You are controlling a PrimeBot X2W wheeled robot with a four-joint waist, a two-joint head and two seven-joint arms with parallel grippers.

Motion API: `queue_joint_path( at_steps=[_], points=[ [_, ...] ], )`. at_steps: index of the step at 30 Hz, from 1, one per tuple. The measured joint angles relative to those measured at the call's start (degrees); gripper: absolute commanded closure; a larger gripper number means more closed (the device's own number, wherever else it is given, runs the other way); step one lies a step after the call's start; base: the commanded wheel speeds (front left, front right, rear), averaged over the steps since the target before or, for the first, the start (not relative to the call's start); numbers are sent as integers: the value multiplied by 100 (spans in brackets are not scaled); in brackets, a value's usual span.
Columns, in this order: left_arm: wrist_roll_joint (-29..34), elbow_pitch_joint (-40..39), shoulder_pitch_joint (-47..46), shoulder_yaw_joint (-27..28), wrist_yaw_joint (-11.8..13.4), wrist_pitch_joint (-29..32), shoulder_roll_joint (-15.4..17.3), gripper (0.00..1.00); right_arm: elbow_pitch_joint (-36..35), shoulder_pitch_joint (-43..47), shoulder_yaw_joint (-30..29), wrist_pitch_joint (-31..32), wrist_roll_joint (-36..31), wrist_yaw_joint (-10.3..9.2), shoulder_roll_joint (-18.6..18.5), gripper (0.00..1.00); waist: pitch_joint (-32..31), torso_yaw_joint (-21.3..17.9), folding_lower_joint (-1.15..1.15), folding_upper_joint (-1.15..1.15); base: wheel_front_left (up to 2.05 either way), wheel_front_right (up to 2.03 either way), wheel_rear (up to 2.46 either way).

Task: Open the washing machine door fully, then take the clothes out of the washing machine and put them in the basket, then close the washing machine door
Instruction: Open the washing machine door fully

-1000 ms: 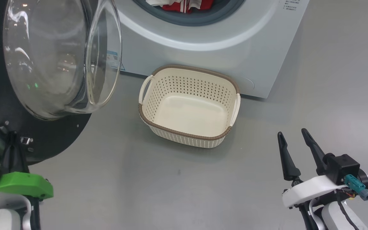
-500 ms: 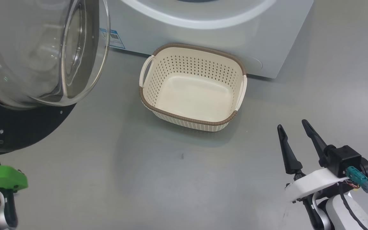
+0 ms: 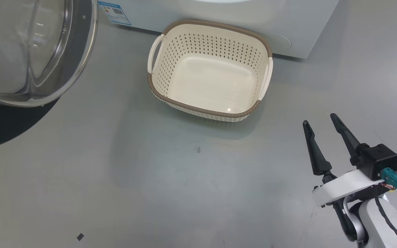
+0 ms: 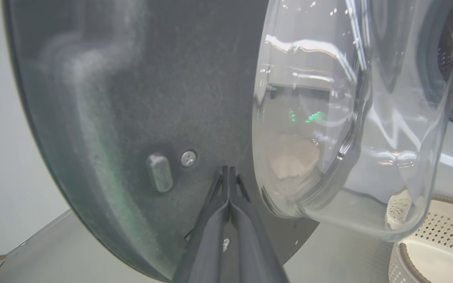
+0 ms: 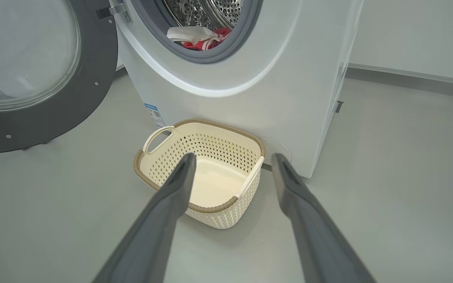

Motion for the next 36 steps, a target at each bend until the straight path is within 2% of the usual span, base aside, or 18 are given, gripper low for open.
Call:
queue_joint_path(
  at_steps=[5, 18, 26, 36],
  points=[
    [-49, 126, -253, 79, 0, 0, 119, 100, -24, -19, -54, 11, -4, -3, -60, 0, 182, 9, 0, 0, 0, 0, 0],
    [-102, 599, -506, 110, -44, -45, 145, 100, -23, -105, -90, 10, -4, -4, -78, 0, 281, 63, 0, 0, 0, 0, 0],
    [-102, 895, -542, 97, -111, -189, 146, 100, 87, -109, -81, -68, 5, 2, 9, 0, 101, 73, 0, 0, 0, 0, 0],
    [-97, 1045, -361, 11, -245, -389, 109, 100, 408, -117, -21, -247, 73, 54, 269, 0, -417, 18, 0, 0, 0, 0, 0]
  ],
)
